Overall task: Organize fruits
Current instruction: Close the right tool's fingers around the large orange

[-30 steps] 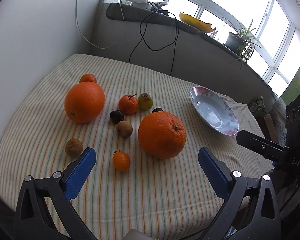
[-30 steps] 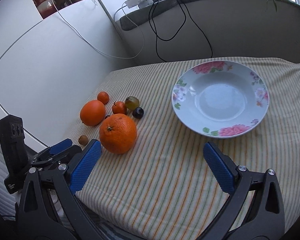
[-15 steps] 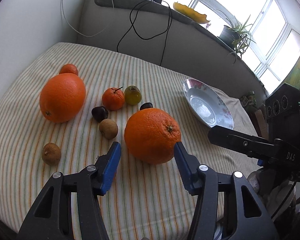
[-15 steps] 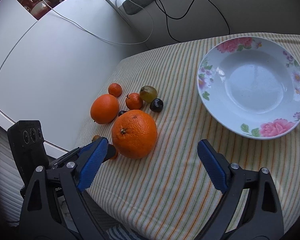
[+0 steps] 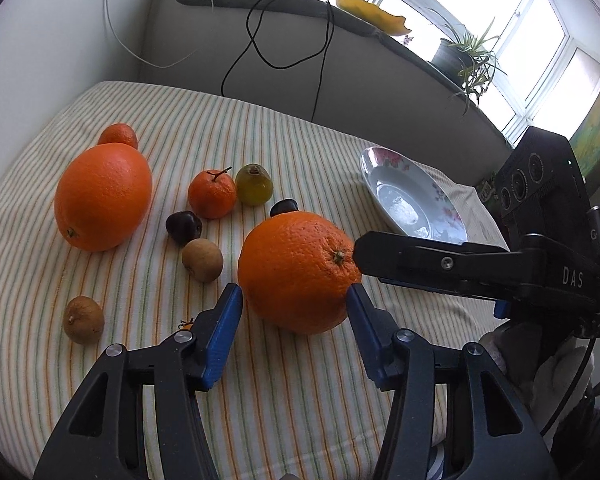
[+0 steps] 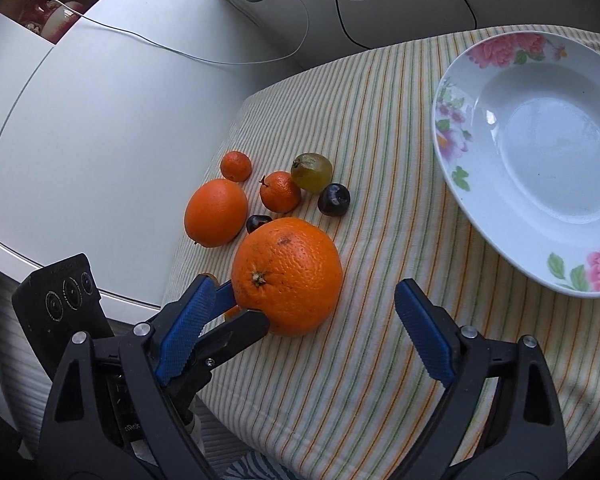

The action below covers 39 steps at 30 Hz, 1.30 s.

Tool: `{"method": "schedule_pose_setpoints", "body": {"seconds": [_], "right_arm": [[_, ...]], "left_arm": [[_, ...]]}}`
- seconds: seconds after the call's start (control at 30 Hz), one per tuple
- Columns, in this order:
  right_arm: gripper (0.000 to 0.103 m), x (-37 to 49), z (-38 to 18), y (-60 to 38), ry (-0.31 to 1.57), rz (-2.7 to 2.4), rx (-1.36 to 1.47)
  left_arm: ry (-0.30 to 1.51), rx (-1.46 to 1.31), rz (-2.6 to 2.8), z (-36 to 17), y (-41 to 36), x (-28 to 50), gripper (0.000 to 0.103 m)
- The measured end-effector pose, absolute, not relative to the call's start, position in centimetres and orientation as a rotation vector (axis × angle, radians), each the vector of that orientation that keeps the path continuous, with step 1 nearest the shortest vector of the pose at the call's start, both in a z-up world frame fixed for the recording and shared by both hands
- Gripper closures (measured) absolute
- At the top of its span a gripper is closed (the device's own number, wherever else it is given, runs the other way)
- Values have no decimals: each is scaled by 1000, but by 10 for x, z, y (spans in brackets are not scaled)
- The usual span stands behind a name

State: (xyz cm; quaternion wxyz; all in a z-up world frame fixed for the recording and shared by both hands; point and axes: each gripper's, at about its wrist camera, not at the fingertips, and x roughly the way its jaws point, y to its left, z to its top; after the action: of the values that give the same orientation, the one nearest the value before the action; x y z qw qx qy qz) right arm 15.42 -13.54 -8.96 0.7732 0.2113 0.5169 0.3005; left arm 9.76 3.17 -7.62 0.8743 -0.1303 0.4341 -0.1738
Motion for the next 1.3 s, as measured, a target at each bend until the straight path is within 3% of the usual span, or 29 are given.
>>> {"method": "schedule_pose_setpoints", "body": {"seconds": [0.3, 0.37, 0.57, 1.3], "right_arm": [[9, 164, -103, -121, 1164, 667, 469], [17, 165, -106, -120, 1176, 680, 483], [26, 163, -111, -113, 1192, 710, 482], [29, 151, -98, -104, 1132, 690, 389]], "left_arm": [[920, -281, -382, -78, 33, 99, 47], [923, -279, -386, -79, 32, 100, 45], [928, -263, -398, -79, 26, 103, 44], [883, -214, -385, -68, 15, 97, 44]]}}
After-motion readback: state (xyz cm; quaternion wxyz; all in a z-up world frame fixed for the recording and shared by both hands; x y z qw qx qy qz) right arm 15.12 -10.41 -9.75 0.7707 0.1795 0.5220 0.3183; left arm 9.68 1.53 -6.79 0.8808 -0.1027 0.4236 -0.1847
